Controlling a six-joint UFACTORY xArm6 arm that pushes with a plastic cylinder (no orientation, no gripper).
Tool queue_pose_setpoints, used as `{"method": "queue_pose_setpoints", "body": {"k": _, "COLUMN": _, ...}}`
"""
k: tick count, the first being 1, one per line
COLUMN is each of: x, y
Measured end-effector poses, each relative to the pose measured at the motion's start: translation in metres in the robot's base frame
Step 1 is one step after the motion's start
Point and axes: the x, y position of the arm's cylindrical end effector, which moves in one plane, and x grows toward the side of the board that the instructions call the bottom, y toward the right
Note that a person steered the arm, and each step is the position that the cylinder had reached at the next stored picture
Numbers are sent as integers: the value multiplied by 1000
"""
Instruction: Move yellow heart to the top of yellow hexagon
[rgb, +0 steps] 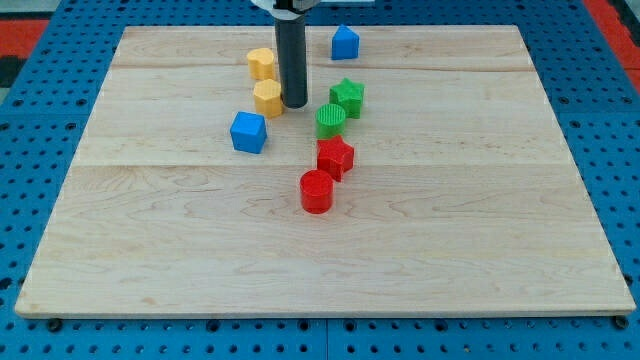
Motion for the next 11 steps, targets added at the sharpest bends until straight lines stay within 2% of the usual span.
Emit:
{"method": "queue_pose_setpoints", "body": {"k": 2, "x": 0, "y": -30}}
{"method": "queue_pose_setpoints", "body": {"k": 3, "x": -6, "y": -9}}
{"method": "queue_pose_setpoints", "body": {"k": 6, "x": -66, "y": 3}}
{"method": "queue_pose_setpoints", "body": {"k": 9, "x": -69, "y": -40}}
{"method": "queue_pose_setpoints", "body": {"k": 11, "x": -80, "y": 86}}
